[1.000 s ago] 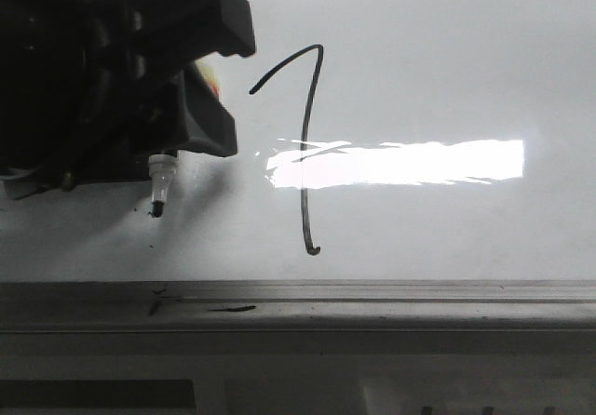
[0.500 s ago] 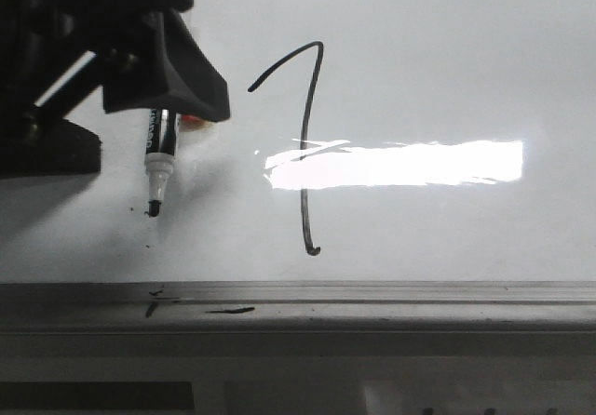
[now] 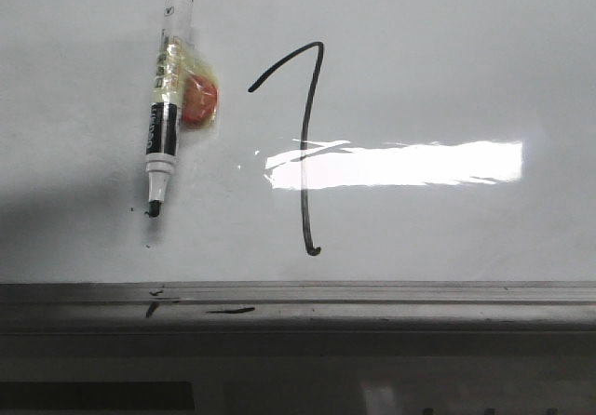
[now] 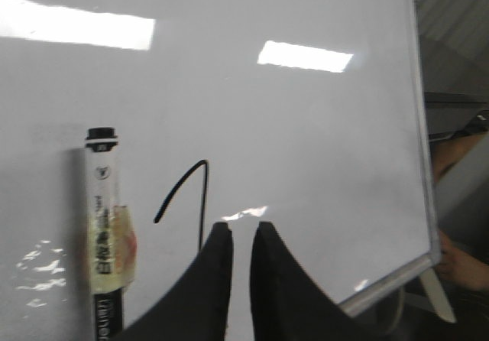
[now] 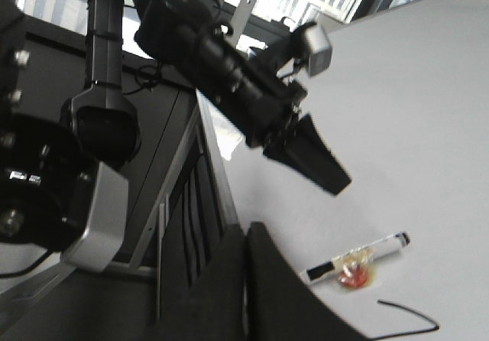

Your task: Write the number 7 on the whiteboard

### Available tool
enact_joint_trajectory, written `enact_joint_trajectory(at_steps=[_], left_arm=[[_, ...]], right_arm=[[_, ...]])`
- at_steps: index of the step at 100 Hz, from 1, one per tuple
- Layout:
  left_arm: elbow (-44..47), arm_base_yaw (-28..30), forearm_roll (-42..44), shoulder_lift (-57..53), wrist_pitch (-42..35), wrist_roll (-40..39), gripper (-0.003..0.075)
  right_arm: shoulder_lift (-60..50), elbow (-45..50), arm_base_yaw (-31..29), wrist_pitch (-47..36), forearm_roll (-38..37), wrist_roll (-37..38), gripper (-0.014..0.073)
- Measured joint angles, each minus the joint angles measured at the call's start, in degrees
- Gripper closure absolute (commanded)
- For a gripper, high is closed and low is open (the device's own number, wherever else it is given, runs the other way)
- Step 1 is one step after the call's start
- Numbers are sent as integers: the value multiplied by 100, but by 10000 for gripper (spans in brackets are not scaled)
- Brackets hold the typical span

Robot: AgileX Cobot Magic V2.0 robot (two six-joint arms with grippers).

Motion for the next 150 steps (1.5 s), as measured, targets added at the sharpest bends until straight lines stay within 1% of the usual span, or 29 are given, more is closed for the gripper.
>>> enact_joint_trajectory(at_steps=[7, 26, 40, 87, 101, 115, 124, 130, 135, 142, 148, 150], left_arm=[[0, 0, 161, -185, 330, 3, 741], [2, 0, 543, -397, 1333, 16, 741], [12, 0, 615, -373, 1673, 25, 741], [24, 0, 637, 175, 1740, 25, 741], [167, -31, 716, 109, 1739, 25, 741], [326, -34, 1141, -310, 1359, 25, 741], [455, -17, 1858, -725, 1205, 25, 741], [567, 63, 2574, -1037, 1192, -72, 741], [727, 161, 3292, -1287, 1183, -365, 741], [1098, 393, 4542, -1610, 1014, -1243, 741], [1575, 700, 5666, -1855, 635, -2300, 741], [1760, 826, 5892, -1899, 471, -2651, 741]], right_arm=[[-104, 231, 0, 79, -73, 148, 657], [-151, 665, 0, 297, -111, 252, 657], [-151, 841, 0, 295, -130, 261, 657], [-151, 911, 0, 336, -130, 274, 657], [-151, 911, 0, 336, -130, 274, 657], [-151, 911, 0, 336, -130, 274, 657], [-151, 911, 0, 336, -130, 274, 657], [-151, 911, 0, 336, -130, 274, 657], [-151, 911, 0, 336, -130, 274, 657], [-151, 911, 0, 336, -130, 274, 657], [-151, 911, 0, 336, -130, 274, 657], [-151, 911, 0, 336, -130, 274, 657]])
